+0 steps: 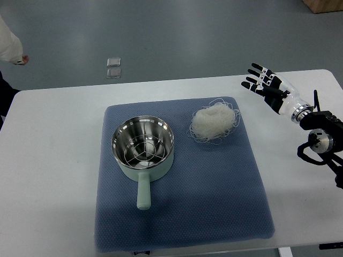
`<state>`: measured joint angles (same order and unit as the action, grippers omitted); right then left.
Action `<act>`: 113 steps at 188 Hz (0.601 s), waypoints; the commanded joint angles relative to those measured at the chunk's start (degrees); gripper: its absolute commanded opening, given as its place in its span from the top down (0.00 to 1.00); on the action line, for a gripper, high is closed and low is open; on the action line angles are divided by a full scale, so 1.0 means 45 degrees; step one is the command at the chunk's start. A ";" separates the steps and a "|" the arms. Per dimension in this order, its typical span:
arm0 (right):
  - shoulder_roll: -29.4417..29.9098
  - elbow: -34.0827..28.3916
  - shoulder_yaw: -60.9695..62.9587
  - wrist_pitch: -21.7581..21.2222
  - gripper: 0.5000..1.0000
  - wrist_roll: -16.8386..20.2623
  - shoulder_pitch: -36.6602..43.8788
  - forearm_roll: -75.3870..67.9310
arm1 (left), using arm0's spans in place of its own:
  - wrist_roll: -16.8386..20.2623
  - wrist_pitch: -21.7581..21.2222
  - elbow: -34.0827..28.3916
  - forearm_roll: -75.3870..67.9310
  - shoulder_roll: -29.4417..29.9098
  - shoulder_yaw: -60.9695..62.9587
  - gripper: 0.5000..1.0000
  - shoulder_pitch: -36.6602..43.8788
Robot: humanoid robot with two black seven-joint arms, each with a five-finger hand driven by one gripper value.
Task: Put vermicelli into pot with right hand
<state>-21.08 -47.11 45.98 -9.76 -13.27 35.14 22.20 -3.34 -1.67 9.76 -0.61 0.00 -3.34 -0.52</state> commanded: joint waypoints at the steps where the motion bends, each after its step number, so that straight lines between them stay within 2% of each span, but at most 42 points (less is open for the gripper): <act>1: -0.0023 -0.0019 -0.0003 -0.0018 0.16 -0.0019 0.0023 0.0126 | 0.0000 -0.0019 -0.0001 0.0000 0.0000 0.0000 0.00 -0.0001; 59: -0.0062 -0.0019 -0.0042 -0.0409 0.16 0.0001 0.0101 0.0653 | 0.0000 -0.0019 -0.0001 0.0000 0.0000 0.0000 0.00 -0.0001; 113: -0.0218 -0.0370 -0.0237 -0.0526 0.16 -0.0117 0.0530 0.5436 | 0.0000 -0.0039 -0.0020 0.0000 0.0000 0.0000 0.00 -0.0001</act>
<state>-21.40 -47.84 45.48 -11.68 -13.57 36.20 37.39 -3.34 -1.83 9.76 -0.61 0.00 -3.34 -0.52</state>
